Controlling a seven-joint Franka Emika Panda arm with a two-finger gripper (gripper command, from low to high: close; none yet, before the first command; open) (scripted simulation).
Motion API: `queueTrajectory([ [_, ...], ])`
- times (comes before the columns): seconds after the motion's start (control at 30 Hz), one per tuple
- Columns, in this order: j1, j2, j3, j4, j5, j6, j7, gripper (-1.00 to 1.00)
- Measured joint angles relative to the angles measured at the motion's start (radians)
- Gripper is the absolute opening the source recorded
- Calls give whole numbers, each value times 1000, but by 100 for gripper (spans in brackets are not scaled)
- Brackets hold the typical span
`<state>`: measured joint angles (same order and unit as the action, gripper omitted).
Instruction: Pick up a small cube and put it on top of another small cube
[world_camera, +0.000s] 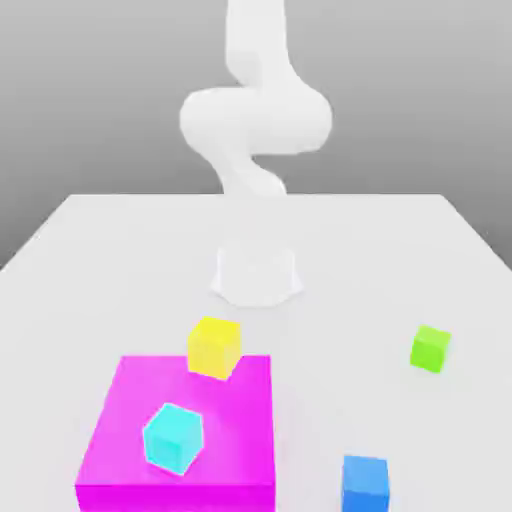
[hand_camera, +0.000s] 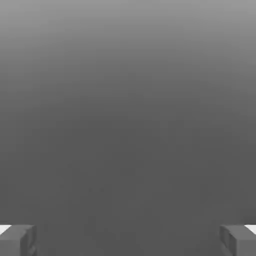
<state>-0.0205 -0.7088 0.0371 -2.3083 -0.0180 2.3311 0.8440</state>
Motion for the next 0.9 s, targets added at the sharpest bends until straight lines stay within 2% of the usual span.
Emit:
queueTrajectory([
  [0.33,-57,369,131,-33,-95,125,194,0],
  [0.63,-46,695,190,-63,-178,236,365,0],
  [0.9,-4,971,210,-93,-163,343,454,0],
])
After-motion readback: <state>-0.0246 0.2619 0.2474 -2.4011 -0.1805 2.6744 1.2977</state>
